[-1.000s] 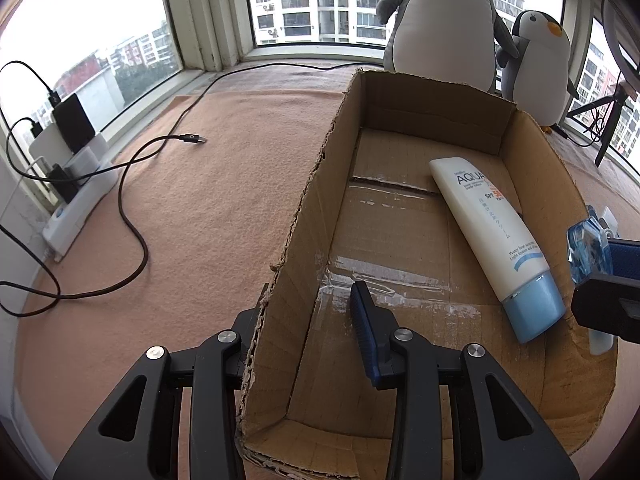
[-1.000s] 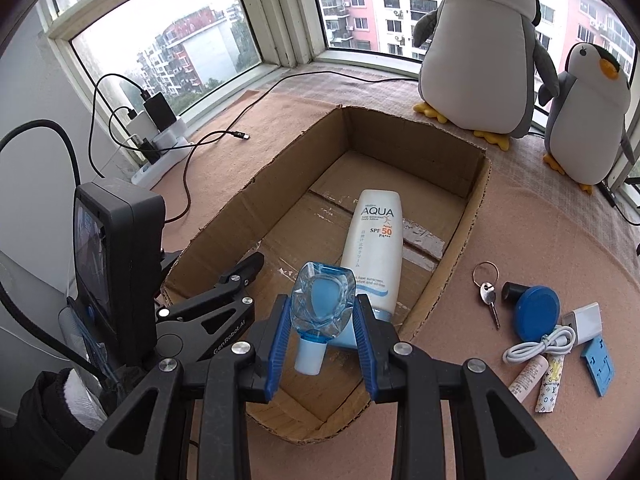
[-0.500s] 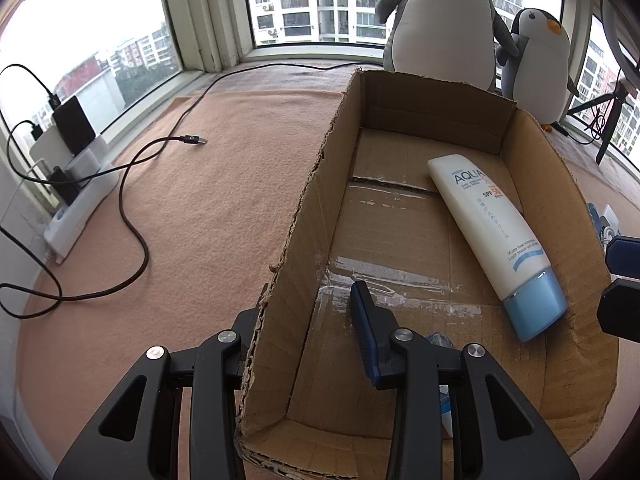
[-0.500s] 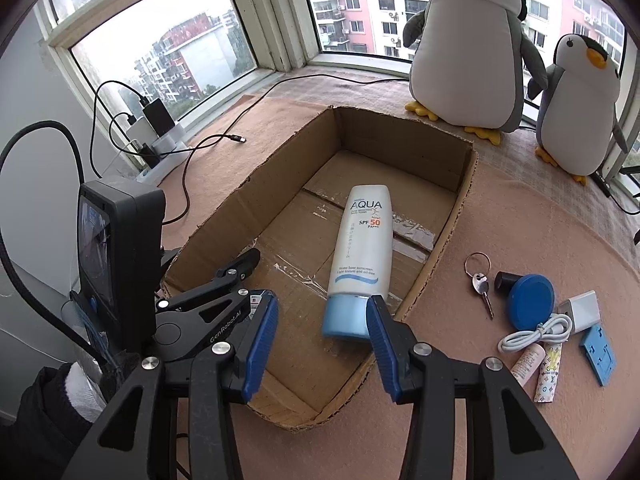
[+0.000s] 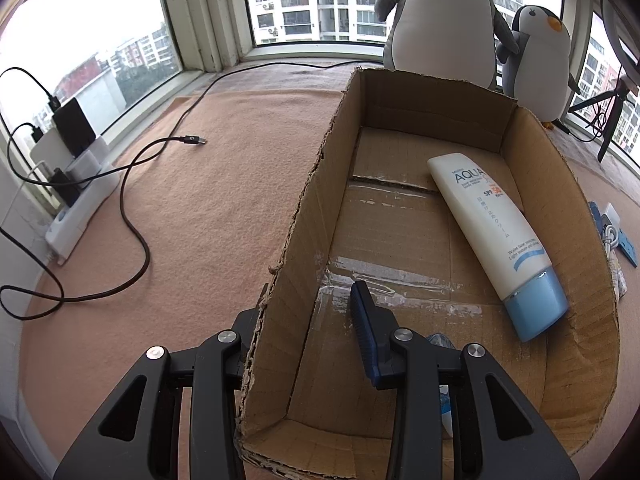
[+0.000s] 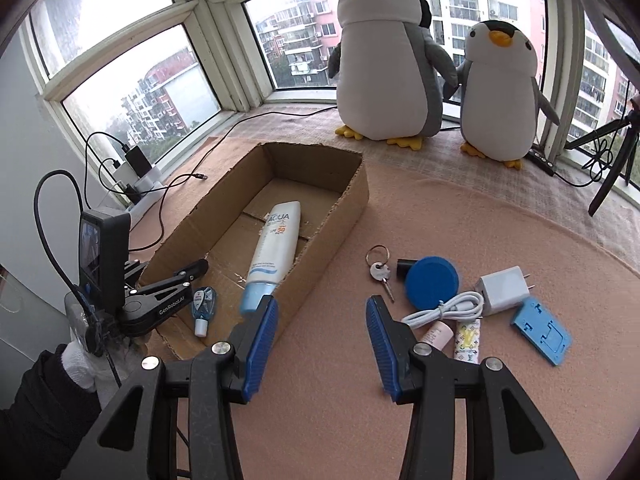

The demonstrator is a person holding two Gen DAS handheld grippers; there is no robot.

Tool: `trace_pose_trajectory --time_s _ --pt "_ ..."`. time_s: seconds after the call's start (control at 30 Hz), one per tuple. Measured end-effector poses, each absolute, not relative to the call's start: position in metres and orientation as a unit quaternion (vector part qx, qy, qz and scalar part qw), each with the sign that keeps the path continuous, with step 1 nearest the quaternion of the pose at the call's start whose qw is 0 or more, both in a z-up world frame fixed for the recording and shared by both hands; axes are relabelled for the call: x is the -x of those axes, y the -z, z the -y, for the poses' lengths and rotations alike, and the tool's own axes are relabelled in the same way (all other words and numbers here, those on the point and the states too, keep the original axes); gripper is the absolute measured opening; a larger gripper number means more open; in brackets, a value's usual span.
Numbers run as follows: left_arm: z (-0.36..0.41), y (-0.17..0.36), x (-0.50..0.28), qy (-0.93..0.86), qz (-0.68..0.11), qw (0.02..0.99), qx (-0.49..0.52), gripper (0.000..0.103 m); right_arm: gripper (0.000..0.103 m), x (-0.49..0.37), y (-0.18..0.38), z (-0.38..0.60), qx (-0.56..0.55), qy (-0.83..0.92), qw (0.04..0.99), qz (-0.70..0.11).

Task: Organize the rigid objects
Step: 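Move the right gripper to the blue phone stand and grasp it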

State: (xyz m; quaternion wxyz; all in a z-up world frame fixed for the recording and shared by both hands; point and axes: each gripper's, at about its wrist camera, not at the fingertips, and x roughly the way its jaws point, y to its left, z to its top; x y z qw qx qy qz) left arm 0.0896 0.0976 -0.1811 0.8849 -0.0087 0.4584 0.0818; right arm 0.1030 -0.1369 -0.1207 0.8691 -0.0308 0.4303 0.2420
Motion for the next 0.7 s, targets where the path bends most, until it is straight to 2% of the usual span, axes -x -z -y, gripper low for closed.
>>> trace_pose_trajectory --time_s 0.37,0.7 --pt "-0.098 0.181 -0.089 -0.085 -0.461 0.883 0.008 0.036 0.044 -0.123 0.145 0.255 0.034 -0.169 0.885 -0.432" --pt "-0.096 0.181 -0.09 -0.09 -0.463 0.882 0.001 0.037 0.046 -0.165 0.18 0.294 0.005 -0.154 0.873 -0.462"
